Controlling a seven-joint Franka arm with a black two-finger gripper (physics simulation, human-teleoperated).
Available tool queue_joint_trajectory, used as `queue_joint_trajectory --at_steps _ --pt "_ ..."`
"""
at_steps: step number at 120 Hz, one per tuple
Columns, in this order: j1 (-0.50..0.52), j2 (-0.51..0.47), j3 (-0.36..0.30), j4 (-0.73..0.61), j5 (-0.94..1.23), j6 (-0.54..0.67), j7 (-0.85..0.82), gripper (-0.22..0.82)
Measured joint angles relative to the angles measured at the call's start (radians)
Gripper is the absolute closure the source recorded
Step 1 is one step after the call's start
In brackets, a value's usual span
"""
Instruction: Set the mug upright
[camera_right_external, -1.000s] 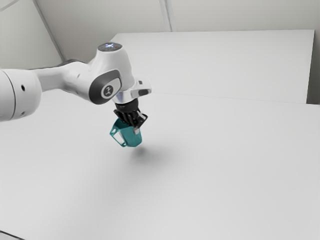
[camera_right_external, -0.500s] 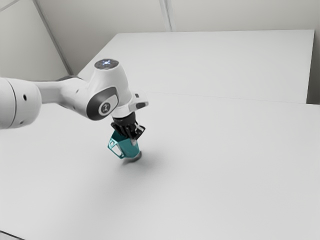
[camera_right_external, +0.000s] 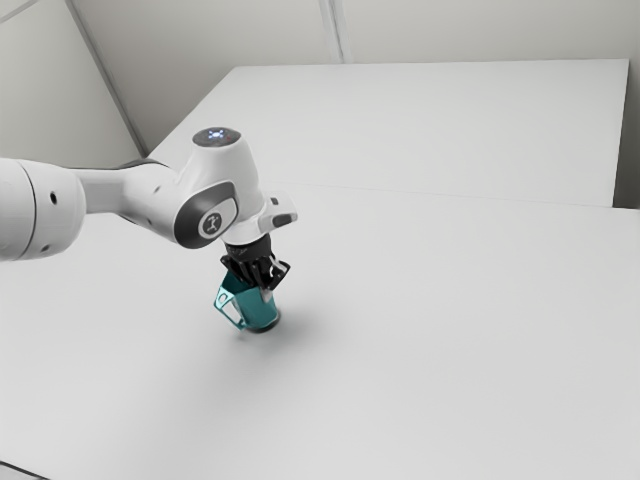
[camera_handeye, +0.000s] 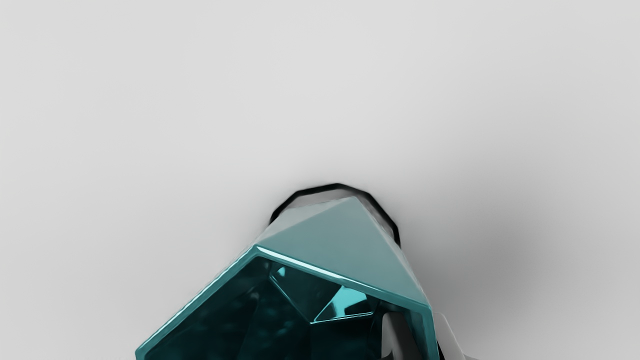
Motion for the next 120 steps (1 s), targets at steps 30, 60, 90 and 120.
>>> queue_joint_trajectory --at_steps 30,60,90,120 --pt "-0.001 0.006 0.0 -0.002 -0.002 -0.002 0.0 0.5" --pt "0.001 -0.077 -0.01 0.007 -0.008 -0.024 0.004 0.15" --pt "-0.034 -0.111 0.008 0.212 -0.161 -0.175 0.006 0.05" --pt "-0.05 -0.095 0.019 0.556 -0.202 -0.472 0.007 0.01"
